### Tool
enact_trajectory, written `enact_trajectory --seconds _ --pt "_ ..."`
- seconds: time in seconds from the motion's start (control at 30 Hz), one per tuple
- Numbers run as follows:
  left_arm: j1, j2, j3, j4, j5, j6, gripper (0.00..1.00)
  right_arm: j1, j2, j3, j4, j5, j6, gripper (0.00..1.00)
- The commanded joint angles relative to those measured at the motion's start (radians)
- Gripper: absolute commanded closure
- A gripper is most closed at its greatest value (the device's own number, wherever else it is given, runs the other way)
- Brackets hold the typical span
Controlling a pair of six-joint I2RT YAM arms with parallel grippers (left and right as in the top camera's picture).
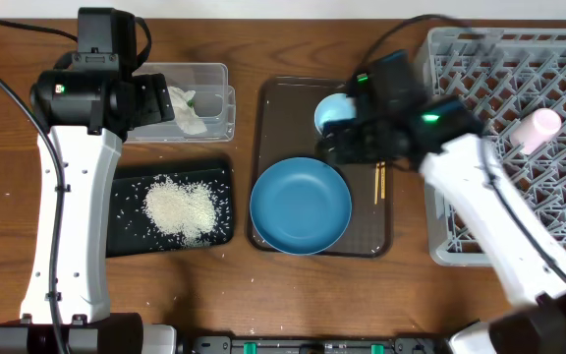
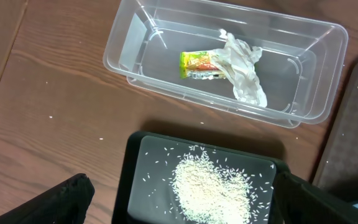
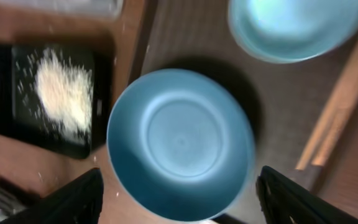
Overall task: Sort waste into correct bins and load items into the dishwasher rack
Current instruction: 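Release the pink bowl and move the right gripper to the blue plate, then grasp the blue plate rim with the right gripper and lift it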
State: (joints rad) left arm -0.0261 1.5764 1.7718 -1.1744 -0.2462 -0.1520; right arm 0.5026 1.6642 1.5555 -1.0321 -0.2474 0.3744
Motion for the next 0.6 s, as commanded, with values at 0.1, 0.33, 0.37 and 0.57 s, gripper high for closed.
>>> enact_trajectory --seconds 0.1,0.33,0.37,0.57 --pt "0.004 -0.007 -0.001 -0.003 -0.009 0.01 0.04 0.171 0.137 0.002 0.019 -0.092 -0.037 0.23" --pt "0.004 -0.007 -0.001 -0.003 -0.009 0.01 0.04 0.323 0.289 0.002 0.049 -0.09 0.011 0.25" --pt "0.004 -0.007 -0.001 -0.003 -0.009 0.01 0.04 0.345 0.312 0.002 0.054 -0.09 0.023 0.25" --pt "0.004 -0.007 -0.001 -0.003 -0.009 0.01 0.04 0.424 0.367 0.002 0.082 -0.078 0.061 0.36"
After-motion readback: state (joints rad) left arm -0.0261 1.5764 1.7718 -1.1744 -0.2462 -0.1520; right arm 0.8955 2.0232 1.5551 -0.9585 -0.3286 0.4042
